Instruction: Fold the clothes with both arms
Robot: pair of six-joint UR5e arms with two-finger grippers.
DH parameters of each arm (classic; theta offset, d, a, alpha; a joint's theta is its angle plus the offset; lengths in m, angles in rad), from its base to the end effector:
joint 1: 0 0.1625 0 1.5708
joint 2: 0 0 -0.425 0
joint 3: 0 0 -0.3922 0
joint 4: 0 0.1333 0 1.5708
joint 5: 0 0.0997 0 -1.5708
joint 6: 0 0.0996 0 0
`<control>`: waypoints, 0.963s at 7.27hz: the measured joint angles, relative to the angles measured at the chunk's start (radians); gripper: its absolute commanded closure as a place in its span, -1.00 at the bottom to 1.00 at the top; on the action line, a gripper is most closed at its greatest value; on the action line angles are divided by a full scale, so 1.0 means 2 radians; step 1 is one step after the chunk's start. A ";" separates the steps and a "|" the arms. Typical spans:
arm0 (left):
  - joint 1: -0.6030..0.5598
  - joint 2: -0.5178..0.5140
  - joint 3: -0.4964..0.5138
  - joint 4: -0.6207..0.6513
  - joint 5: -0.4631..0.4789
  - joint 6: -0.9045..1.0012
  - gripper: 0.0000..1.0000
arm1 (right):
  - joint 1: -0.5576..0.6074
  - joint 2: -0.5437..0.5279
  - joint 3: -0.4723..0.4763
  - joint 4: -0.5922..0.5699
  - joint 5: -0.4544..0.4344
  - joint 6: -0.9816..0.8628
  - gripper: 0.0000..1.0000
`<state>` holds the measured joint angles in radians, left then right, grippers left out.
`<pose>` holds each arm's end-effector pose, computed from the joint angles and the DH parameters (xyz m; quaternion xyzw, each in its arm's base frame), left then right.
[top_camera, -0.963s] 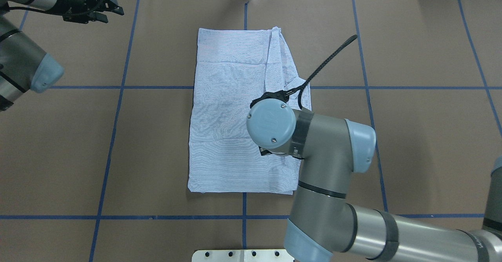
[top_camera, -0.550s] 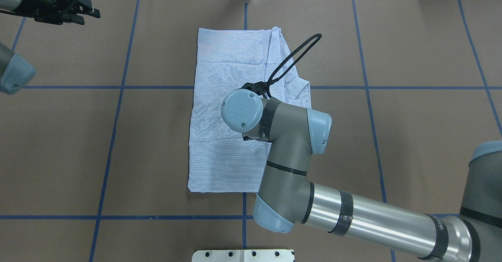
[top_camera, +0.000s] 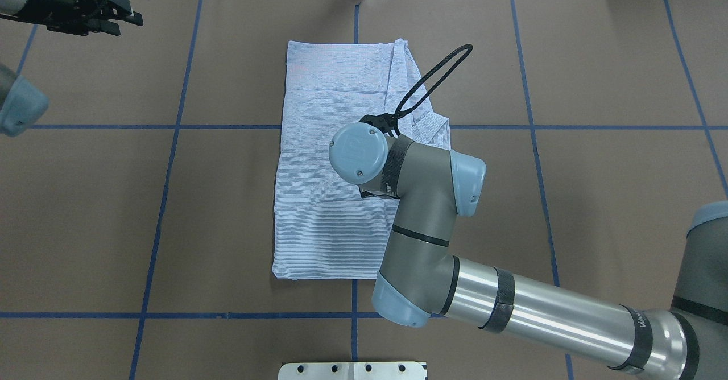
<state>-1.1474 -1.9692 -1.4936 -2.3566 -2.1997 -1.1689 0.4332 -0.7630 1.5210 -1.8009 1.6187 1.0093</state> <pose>0.2004 -0.6266 0.3773 0.1616 0.5413 -0.1432 0.8126 -0.6070 -0.4224 0.2223 0.1041 -0.2402 -0.0681 0.9627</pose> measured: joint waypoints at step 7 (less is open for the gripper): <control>0.001 0.001 -0.017 0.024 0.000 0.000 -0.23 | 0.000 -0.002 -0.019 0.016 0.003 0.008 1.00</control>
<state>-1.1460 -1.9682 -1.5278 -2.3088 -2.1997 -1.1689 0.4325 -0.7667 1.4832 -1.7697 1.6253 1.0251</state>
